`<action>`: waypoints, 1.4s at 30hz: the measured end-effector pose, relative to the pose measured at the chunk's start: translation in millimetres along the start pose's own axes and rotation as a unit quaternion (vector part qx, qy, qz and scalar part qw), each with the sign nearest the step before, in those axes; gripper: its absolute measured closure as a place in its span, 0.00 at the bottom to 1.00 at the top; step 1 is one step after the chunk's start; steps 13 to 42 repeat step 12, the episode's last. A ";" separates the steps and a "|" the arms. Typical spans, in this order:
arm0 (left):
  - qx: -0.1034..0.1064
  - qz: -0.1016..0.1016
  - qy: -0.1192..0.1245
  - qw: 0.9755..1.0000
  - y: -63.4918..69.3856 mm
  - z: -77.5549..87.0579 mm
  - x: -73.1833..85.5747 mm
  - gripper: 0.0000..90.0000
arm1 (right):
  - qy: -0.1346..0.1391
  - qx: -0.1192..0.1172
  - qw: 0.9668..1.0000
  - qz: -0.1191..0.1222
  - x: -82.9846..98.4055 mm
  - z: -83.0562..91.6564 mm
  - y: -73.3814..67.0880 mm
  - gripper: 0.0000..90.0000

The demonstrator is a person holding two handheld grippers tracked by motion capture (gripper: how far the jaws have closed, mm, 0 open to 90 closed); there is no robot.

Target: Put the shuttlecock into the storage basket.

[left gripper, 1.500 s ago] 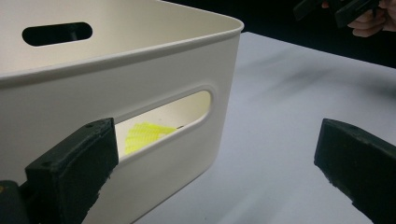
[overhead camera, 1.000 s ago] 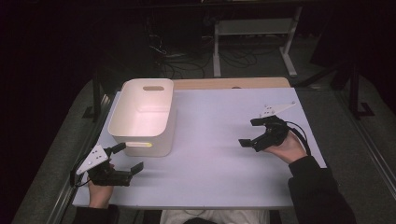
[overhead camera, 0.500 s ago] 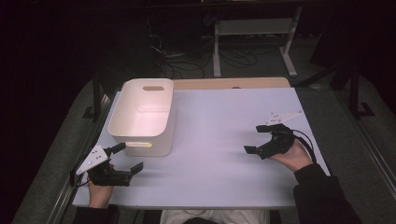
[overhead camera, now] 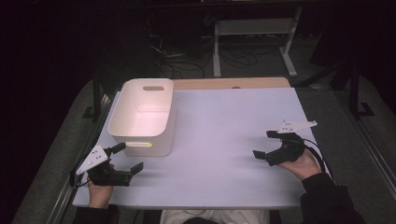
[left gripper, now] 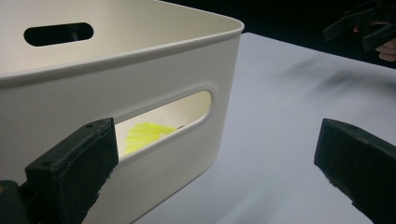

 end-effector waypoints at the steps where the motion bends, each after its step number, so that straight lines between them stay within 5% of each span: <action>1: 0.000 0.000 0.000 1.000 0.0 0.0 0.0 0.00 | 0.003 0.002 1.000 -0.002 1.7 1.0 0.5 0.00; 42: 0.000 0.000 0.000 1.000 0.0 0.0 0.0 0.00 | 0.019 0.009 1.000 -0.013 12.7 9.4 3.8 0.00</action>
Point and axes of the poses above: each handheld gripper's, and its own axes: z roughly backward along the jaws, x roughly out of its underside, y roughly to its right, the point moved 4 cm from there along -z, roughly forward along the jaws, and after that the axes turned 11 degrees about -z, right-handed, at the moved point
